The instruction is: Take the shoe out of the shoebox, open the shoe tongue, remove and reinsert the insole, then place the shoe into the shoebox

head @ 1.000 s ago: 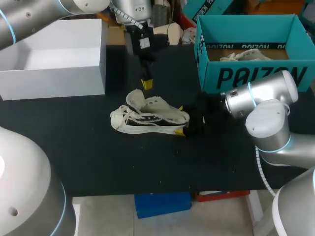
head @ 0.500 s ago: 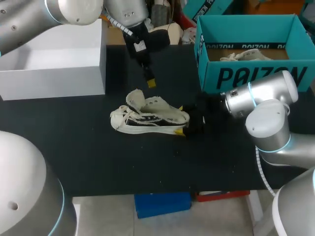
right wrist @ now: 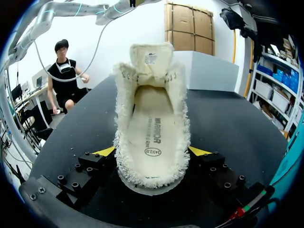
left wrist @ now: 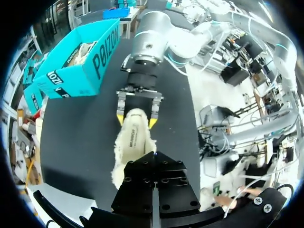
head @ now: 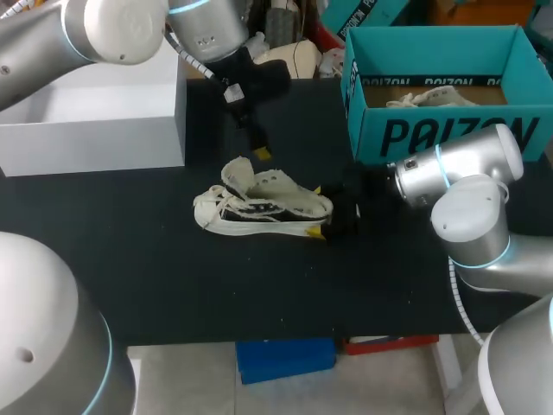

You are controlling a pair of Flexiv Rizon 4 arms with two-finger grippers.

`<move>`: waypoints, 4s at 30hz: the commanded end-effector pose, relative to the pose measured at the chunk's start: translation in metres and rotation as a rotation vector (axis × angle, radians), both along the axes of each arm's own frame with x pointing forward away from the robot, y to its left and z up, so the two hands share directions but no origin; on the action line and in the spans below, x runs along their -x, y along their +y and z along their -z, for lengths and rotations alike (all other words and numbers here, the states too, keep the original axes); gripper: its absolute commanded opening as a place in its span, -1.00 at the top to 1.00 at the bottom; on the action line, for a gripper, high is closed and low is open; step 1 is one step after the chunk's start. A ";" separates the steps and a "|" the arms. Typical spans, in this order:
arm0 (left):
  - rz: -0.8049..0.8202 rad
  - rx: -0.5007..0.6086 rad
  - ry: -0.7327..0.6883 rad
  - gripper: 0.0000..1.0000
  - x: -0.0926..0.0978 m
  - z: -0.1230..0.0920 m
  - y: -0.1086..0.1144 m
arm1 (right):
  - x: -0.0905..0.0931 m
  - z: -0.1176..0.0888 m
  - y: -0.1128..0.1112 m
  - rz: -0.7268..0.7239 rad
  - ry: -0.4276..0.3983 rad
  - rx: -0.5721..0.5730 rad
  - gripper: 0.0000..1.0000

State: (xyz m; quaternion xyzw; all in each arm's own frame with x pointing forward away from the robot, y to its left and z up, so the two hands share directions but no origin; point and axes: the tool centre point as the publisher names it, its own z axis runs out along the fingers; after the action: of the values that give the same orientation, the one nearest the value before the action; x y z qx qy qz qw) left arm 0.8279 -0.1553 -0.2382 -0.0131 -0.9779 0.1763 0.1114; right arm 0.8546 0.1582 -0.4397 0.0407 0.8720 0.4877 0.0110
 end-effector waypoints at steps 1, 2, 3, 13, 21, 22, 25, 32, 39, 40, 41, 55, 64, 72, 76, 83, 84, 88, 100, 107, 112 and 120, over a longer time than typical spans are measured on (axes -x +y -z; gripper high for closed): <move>0.321 0.070 -0.045 1.00 0.003 -0.002 0.005 | 0.000 0.005 0.002 0.002 0.000 0.002 1.00; 0.362 0.065 -0.052 1.00 0.002 -0.003 0.004 | 0.000 0.005 0.002 0.002 0.000 0.002 1.00; 0.408 0.056 -0.055 1.00 0.002 -0.003 0.004 | 0.000 0.005 0.002 0.002 0.000 0.002 1.00; 0.355 -0.027 -0.151 1.00 -0.004 -0.002 0.001 | 0.000 0.005 0.002 0.002 0.000 0.002 1.00; 0.219 -0.018 0.002 1.00 -0.015 0.020 0.014 | 0.000 0.005 0.002 0.002 0.000 0.002 1.00; 0.204 -0.007 0.019 1.00 -0.017 0.022 0.015 | 0.000 0.005 0.002 0.002 0.000 0.002 1.00; 0.198 -0.004 0.009 1.00 -0.024 0.026 0.016 | 0.000 0.005 0.002 0.002 0.000 0.002 1.00; 0.213 -0.051 0.048 1.00 -0.040 0.048 0.011 | 0.000 0.005 0.002 0.002 0.000 0.002 1.00; 0.229 -0.072 0.064 1.00 -0.045 0.058 0.000 | 0.000 0.005 0.002 0.002 0.000 0.002 1.00; 0.232 -0.073 0.069 1.00 -0.045 0.060 -0.001 | 0.000 0.005 0.002 0.002 0.000 0.002 1.00; 0.238 -0.078 0.076 1.00 -0.043 0.062 -0.002 | 0.000 0.005 0.002 0.002 0.000 0.002 1.00; 0.293 -0.126 0.121 1.00 -0.031 0.106 -0.004 | 0.000 0.005 0.002 0.002 0.000 0.002 1.00; 0.295 -0.156 0.130 1.00 -0.025 0.124 -0.010 | 0.000 0.005 0.002 0.002 0.000 0.002 1.00; 0.281 -0.168 0.149 1.00 -0.021 0.140 -0.014 | 0.000 0.005 0.002 0.002 0.000 0.002 1.00; 0.281 -0.170 0.154 1.00 -0.017 0.148 -0.015 | 0.000 0.005 0.002 0.002 0.000 0.002 1.00; 0.252 -0.166 0.142 1.00 -0.010 0.161 -0.016 | 0.000 0.005 0.002 0.002 0.000 0.002 1.00; 0.246 -0.167 0.141 1.00 -0.009 0.164 -0.016 | 0.000 0.005 0.002 0.002 0.000 0.002 1.00; 0.241 -0.174 0.142 1.00 -0.004 0.174 -0.018 | 0.000 0.005 0.002 0.002 0.000 0.002 1.00; 0.223 -0.156 0.121 1.00 -0.001 0.187 -0.020 | 0.000 0.005 0.002 0.002 0.000 0.002 1.00; 0.227 -0.151 0.121 1.00 0.005 0.191 -0.023 | 0.000 0.005 0.002 0.002 0.000 0.002 1.00; 0.234 -0.147 0.137 0.48 0.011 0.194 -0.023 | 0.000 0.005 0.002 0.002 0.000 0.002 1.00; 0.226 -0.153 0.103 0.11 0.010 0.193 -0.021 | 0.000 0.005 0.002 0.002 0.000 0.002 1.00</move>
State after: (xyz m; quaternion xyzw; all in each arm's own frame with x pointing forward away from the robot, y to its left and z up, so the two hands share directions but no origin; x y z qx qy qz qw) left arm 0.8280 -0.1754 -0.4209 -0.1058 -0.9717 0.0905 0.1907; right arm 0.8540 0.1580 -0.4401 0.0401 0.8721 0.4876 0.0111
